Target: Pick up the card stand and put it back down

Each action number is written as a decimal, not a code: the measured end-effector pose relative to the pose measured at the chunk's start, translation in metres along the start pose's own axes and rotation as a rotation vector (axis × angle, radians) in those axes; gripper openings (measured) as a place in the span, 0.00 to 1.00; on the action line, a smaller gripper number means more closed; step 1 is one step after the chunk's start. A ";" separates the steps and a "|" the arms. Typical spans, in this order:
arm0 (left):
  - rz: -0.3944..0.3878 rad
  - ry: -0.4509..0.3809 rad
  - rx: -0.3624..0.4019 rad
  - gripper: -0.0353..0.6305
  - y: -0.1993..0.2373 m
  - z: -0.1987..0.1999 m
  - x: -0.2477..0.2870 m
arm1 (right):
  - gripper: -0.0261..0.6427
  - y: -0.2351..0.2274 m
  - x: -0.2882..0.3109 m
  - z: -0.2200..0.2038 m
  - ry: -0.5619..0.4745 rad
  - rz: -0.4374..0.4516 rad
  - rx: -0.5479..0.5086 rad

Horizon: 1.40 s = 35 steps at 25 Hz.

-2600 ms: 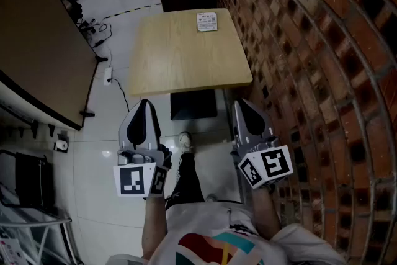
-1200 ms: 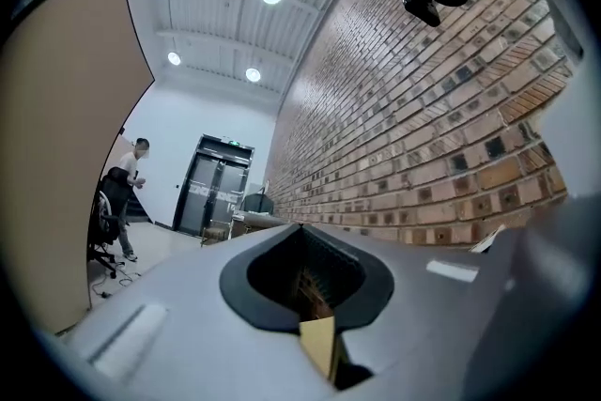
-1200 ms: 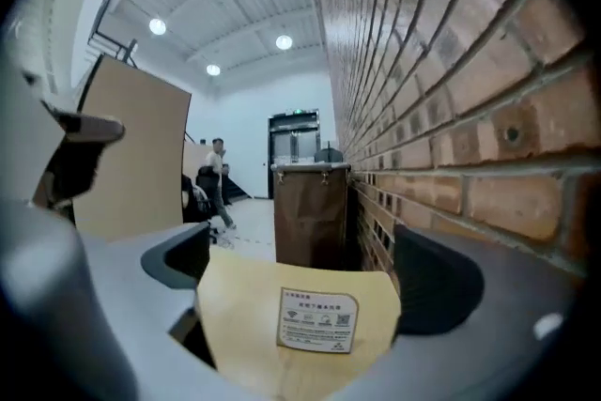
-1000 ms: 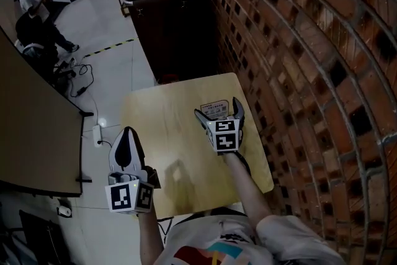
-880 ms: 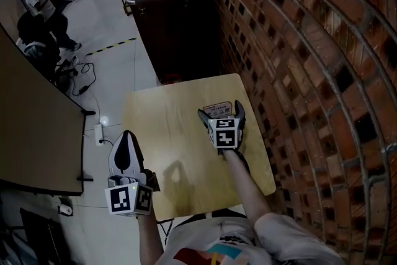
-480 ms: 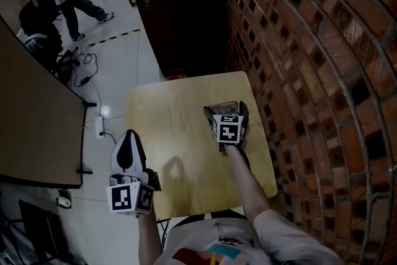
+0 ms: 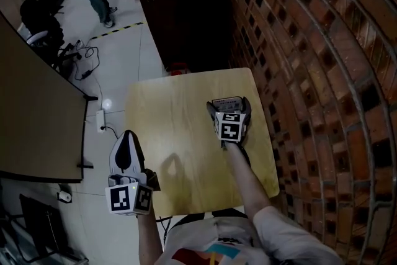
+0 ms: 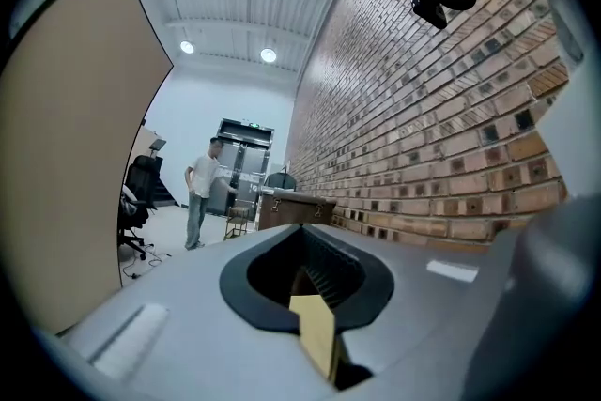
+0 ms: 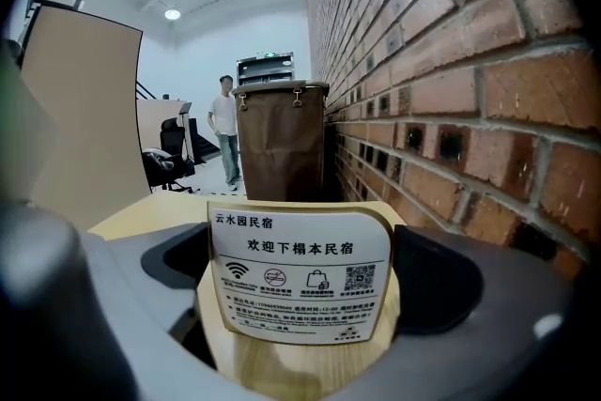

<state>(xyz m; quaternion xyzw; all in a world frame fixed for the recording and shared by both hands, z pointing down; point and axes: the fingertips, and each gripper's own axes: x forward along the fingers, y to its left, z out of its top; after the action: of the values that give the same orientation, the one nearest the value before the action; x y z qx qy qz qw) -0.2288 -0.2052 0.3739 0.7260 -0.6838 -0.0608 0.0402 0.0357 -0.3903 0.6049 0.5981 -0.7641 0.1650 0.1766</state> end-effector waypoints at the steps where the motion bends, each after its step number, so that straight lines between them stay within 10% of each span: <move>1: 0.009 0.005 -0.006 0.03 0.002 -0.001 0.000 | 0.90 0.000 0.000 0.000 -0.004 0.002 -0.001; 13: -0.009 -0.004 -0.013 0.03 -0.003 0.002 0.004 | 0.90 0.000 -0.009 0.006 -0.030 0.003 -0.002; 26: -0.047 -0.050 -0.021 0.03 -0.019 0.015 -0.005 | 0.85 0.021 -0.115 0.086 -0.330 0.043 -0.105; 35: -0.069 -0.056 -0.013 0.03 -0.031 0.019 -0.018 | 0.85 0.011 -0.131 0.012 -0.210 0.031 -0.085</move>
<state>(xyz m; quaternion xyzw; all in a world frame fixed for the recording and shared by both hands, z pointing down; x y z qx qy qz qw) -0.2018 -0.1848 0.3515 0.7469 -0.6589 -0.0869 0.0235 0.0534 -0.2819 0.5325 0.5923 -0.7938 0.0715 0.1185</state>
